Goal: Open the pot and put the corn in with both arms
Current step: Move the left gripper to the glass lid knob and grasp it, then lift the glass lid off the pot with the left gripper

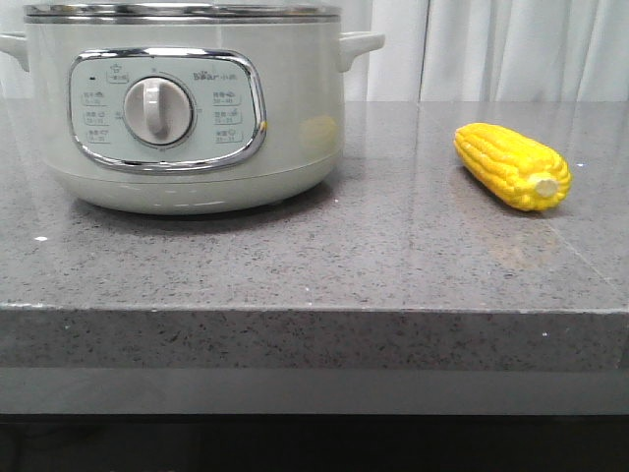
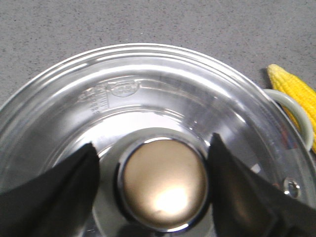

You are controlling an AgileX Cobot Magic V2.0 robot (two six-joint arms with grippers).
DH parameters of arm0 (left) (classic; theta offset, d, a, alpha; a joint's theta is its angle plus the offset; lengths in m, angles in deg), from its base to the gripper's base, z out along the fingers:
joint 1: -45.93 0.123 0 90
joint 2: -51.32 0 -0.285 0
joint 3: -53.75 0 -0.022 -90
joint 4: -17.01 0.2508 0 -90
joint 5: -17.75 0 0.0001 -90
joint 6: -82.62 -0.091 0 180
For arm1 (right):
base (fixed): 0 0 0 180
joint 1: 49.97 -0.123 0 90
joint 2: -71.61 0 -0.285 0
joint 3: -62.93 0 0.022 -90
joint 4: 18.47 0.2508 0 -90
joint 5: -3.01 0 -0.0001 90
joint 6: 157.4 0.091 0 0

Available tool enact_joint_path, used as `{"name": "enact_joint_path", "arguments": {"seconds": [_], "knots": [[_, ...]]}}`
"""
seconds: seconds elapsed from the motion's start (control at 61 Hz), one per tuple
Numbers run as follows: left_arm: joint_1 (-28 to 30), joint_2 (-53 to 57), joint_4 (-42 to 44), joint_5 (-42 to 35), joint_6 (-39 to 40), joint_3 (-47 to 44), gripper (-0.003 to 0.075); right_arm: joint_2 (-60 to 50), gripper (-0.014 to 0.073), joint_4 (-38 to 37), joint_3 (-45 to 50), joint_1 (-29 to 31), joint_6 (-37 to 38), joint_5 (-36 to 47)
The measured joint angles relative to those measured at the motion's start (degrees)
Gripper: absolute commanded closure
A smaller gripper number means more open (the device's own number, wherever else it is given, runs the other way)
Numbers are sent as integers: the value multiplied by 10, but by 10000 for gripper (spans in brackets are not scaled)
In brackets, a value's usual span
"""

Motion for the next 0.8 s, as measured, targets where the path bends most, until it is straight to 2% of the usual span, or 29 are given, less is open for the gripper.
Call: {"name": "enact_joint_path", "arguments": {"seconds": [0.197,0.263,0.607,0.804], "knots": [[0,0,-4,2,0,1,511,0,-60,0,0,0,0,0],[0,0,-4,3,0,2,530,0,-60,0,0,0,0,0],[0,-4,5,30,0,39,533,0,-60,0,0,0,0,0],[0,38,6,27,-4,36,533,0,-60,0,0,0,0,0]]}}
